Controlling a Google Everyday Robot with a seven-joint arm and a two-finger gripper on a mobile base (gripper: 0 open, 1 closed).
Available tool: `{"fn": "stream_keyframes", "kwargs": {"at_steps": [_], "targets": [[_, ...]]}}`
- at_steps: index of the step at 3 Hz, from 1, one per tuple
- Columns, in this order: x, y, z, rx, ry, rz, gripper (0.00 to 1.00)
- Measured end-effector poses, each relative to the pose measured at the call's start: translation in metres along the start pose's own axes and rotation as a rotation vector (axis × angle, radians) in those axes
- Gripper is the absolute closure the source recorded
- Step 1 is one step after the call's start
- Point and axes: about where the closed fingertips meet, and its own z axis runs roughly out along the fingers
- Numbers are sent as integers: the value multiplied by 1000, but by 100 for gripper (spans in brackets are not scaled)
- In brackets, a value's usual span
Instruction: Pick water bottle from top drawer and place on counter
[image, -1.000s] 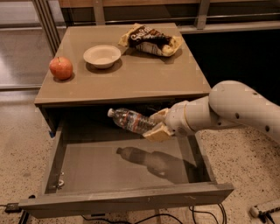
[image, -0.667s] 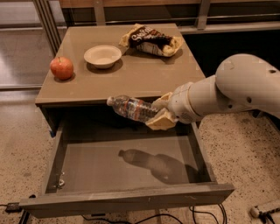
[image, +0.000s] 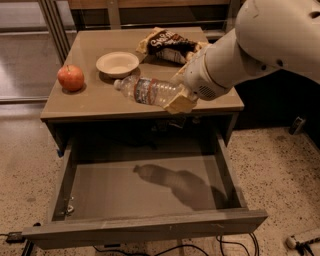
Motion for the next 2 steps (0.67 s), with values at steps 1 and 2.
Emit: {"fn": "stream_keyframes", "kwargs": {"at_steps": [1,2], "targets": [[5,-34,2,28,3,-5,100],[15,-72,6,46,5,1,100]]}}
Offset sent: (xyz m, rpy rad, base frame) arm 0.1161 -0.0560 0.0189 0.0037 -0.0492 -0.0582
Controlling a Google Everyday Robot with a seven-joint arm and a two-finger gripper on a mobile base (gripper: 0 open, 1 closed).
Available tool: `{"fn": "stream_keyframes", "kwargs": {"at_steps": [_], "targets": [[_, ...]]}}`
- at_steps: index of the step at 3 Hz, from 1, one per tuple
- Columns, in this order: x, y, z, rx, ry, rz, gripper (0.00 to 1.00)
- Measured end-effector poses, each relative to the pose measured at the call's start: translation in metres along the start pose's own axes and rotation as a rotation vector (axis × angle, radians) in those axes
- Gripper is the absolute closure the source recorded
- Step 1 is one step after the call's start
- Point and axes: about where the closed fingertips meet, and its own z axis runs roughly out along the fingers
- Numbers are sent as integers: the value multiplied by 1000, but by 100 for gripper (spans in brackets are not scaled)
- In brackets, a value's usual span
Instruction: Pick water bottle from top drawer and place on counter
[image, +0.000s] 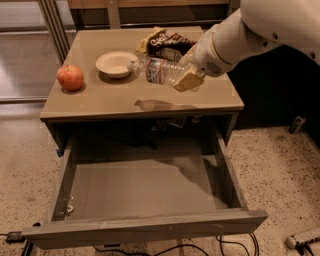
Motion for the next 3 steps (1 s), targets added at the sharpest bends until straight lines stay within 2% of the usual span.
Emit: {"fn": "stream_keyframes", "kwargs": {"at_steps": [1,3], "targets": [[11,-30,14,2,-11,20,100],[33,-67,65,2,-3,47,100]]}}
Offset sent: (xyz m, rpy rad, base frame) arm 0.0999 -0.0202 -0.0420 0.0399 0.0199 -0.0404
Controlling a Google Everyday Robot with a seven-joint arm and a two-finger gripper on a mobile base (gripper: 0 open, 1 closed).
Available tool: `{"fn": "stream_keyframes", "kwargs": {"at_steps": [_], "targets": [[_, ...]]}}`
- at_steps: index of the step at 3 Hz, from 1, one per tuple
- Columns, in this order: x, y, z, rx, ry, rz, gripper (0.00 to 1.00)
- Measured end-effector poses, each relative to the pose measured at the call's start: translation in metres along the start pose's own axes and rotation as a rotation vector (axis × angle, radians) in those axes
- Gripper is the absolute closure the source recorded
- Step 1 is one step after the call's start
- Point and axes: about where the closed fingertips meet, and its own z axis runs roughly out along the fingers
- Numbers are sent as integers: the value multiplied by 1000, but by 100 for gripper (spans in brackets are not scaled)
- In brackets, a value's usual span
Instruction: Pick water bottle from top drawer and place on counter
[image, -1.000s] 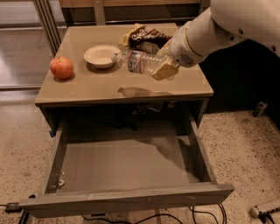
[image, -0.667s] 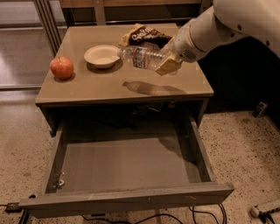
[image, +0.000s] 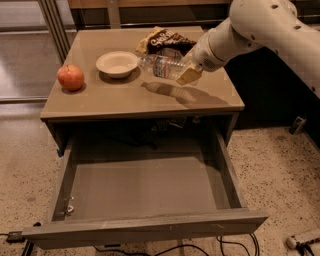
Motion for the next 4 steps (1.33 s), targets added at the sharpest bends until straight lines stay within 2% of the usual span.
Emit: {"fn": "stream_keyframes", "kwargs": {"at_steps": [1,2,3,4], "targets": [[9,-20,22,5,31,-1,100],[20,-31,31,10,52,1,100],[33,-31,33,6,52,20,100],[42,-17,36,-30,48,37,100]]}}
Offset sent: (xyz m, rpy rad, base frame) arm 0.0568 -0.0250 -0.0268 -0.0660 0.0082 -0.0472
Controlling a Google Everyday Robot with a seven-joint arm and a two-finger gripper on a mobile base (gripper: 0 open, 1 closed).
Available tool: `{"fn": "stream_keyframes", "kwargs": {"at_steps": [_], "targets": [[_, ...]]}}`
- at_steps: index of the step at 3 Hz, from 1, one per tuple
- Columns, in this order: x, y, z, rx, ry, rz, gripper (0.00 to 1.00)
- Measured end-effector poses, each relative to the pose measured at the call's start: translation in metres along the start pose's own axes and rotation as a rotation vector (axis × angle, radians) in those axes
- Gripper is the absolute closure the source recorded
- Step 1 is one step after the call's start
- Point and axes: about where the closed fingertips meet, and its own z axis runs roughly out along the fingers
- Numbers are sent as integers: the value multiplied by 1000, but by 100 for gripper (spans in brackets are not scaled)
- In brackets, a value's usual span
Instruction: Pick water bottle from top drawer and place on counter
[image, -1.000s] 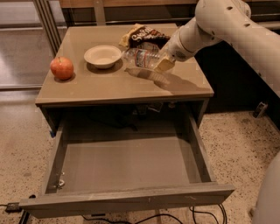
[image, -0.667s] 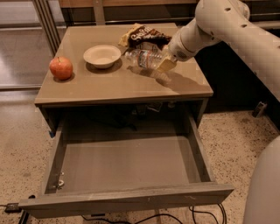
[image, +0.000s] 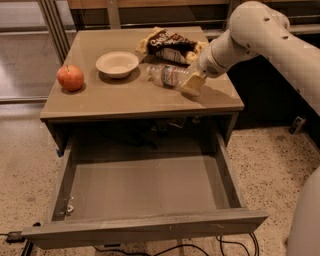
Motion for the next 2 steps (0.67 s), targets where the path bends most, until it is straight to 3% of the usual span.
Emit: {"fn": "stream_keyframes", "kwargs": {"at_steps": [1,2], "targets": [[1,11,5,-36,3,2,100],[1,11,5,-36,3,2,82]]}}
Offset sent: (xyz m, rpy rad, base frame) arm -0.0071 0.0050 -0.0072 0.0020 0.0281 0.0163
